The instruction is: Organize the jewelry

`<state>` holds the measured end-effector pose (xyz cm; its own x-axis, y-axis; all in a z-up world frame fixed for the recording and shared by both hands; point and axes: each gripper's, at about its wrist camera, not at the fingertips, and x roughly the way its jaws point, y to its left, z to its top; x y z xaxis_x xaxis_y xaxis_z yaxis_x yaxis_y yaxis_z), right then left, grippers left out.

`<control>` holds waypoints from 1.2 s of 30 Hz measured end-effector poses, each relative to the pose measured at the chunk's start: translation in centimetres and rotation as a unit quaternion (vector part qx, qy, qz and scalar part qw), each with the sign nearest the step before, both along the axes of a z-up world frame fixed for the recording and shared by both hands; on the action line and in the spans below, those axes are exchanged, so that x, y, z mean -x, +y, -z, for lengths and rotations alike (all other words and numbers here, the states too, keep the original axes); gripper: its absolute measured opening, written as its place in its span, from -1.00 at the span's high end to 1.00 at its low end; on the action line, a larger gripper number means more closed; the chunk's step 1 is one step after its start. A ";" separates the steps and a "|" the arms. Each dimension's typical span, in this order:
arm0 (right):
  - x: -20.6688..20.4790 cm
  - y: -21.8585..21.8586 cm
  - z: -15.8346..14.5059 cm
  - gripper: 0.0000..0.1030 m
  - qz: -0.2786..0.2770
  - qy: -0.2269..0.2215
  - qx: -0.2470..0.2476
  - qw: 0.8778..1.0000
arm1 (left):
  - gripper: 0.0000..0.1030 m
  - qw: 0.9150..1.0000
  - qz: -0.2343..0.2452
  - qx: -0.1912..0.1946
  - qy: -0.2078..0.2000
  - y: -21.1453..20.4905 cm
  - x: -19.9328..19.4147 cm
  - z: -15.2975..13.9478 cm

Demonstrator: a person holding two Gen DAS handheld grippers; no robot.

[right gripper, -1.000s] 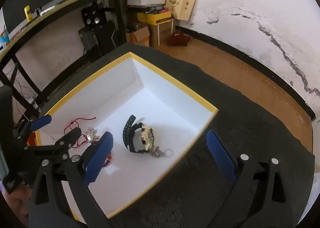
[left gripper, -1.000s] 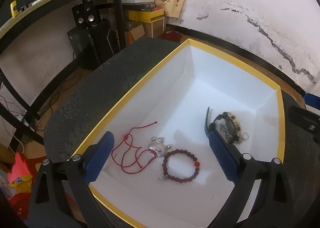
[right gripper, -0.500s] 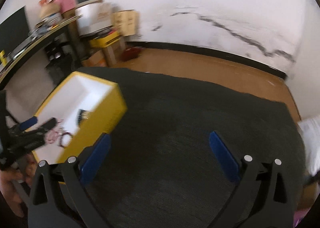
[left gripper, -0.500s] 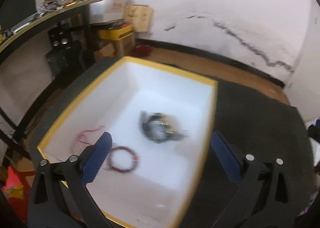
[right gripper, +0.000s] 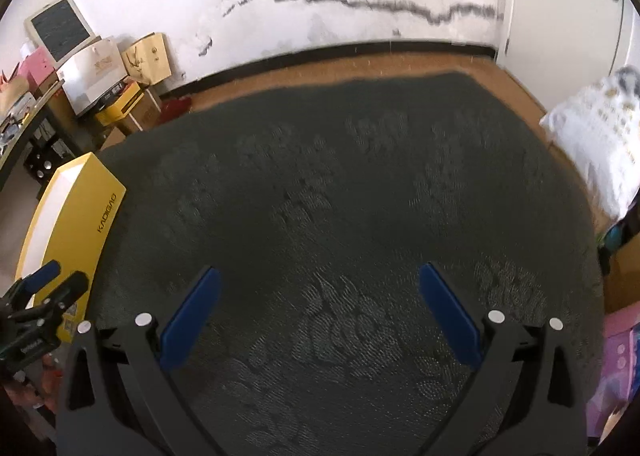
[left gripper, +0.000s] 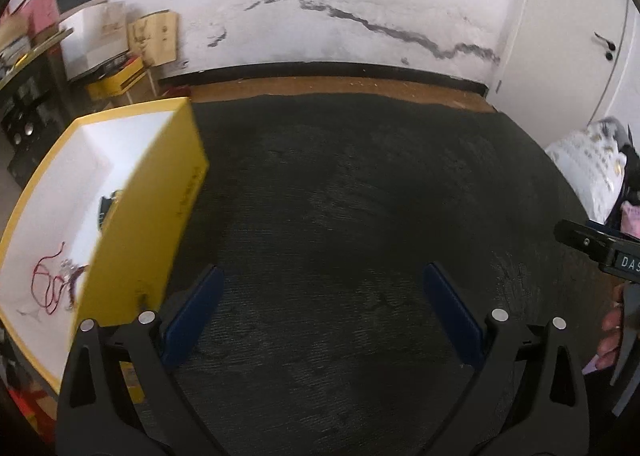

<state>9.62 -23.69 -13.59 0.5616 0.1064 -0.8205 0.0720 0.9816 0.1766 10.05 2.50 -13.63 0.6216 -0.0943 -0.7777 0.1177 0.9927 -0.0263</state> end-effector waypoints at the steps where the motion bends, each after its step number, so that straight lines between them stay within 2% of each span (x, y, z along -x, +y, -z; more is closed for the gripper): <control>1: -0.1 -0.4 0.2 -0.87 0.001 0.001 0.002 1.000 | -0.88 1.000 0.002 -0.001 0.001 -0.5 -0.2 0.2; 4: -0.3 -1.5 0.8 -0.87 0.014 -0.008 0.035 0.999 | -0.88 1.000 0.009 -0.012 0.006 -2.0 -0.8 1.1; 7: -0.5 -2.1 1.0 -0.86 0.012 -0.010 0.044 0.999 | -0.88 1.000 0.005 -0.021 0.009 -2.9 -1.5 1.7; 15: -0.5 -2.8 1.0 -0.86 0.008 -0.013 0.042 0.999 | -0.88 1.000 -0.008 -0.025 0.010 -3.6 -2.0 2.5; 22: -0.4 -1.4 1.1 -0.86 -0.009 -0.019 0.060 0.998 | -0.88 1.000 -0.022 -0.010 0.006 -2.8 -2.2 2.3; 36: -0.7 0.0 1.0 -0.86 -0.018 -0.022 0.059 0.998 | -0.88 0.999 -0.043 0.004 0.007 -1.1 -2.1 2.1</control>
<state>10.28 -23.70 -14.60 0.5944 0.0318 -0.8035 0.0303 0.9976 0.0619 12.15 1.40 -15.77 0.6165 -0.0485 -0.7859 0.0324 0.9988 -0.0362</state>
